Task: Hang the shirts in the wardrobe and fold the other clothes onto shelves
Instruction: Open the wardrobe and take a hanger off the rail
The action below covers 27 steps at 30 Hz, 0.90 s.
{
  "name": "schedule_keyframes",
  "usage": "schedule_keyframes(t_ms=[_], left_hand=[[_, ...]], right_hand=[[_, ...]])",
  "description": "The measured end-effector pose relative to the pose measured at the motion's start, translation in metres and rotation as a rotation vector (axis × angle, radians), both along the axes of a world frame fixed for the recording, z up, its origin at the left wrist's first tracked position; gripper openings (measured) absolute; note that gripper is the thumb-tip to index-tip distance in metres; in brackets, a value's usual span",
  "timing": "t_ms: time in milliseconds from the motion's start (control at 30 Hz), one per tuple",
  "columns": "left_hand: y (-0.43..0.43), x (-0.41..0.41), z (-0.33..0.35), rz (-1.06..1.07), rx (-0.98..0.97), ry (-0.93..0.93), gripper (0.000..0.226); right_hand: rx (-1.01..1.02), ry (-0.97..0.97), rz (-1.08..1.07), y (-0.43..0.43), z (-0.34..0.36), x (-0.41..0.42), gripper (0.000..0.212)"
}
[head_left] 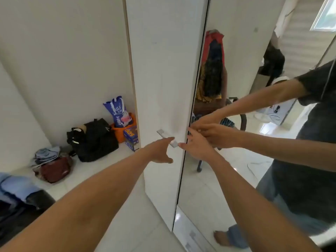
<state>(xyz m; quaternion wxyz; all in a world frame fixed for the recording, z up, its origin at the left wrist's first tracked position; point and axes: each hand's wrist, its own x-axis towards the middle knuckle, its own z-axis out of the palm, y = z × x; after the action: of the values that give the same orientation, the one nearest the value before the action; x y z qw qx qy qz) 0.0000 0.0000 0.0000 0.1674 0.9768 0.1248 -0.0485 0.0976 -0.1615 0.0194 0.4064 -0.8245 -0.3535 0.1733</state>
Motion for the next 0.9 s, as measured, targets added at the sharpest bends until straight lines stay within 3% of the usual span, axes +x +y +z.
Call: schedule_keyframes(t_ms=[133, 533, 767, 900], left_hand=[[0.007, 0.014, -0.011, -0.027, -0.008, 0.042, 0.118], [0.019, 0.007, -0.031, -0.104, 0.017, -0.035, 0.122], [0.027, -0.054, -0.029, 0.003, 0.044, -0.154, 0.119], [0.034, -0.094, -0.022, 0.116, 0.168, -0.222, 0.11]], right_hand=[[0.088, 0.088, -0.017, 0.003, -0.007, 0.009, 0.075], [0.129, 0.029, -0.063, 0.004, -0.014, -0.005, 0.06], [0.348, 0.045, -0.053, 0.024, -0.003, -0.046, 0.025], [0.406, 0.197, 0.113, 0.057, -0.001, -0.057, 0.042]])
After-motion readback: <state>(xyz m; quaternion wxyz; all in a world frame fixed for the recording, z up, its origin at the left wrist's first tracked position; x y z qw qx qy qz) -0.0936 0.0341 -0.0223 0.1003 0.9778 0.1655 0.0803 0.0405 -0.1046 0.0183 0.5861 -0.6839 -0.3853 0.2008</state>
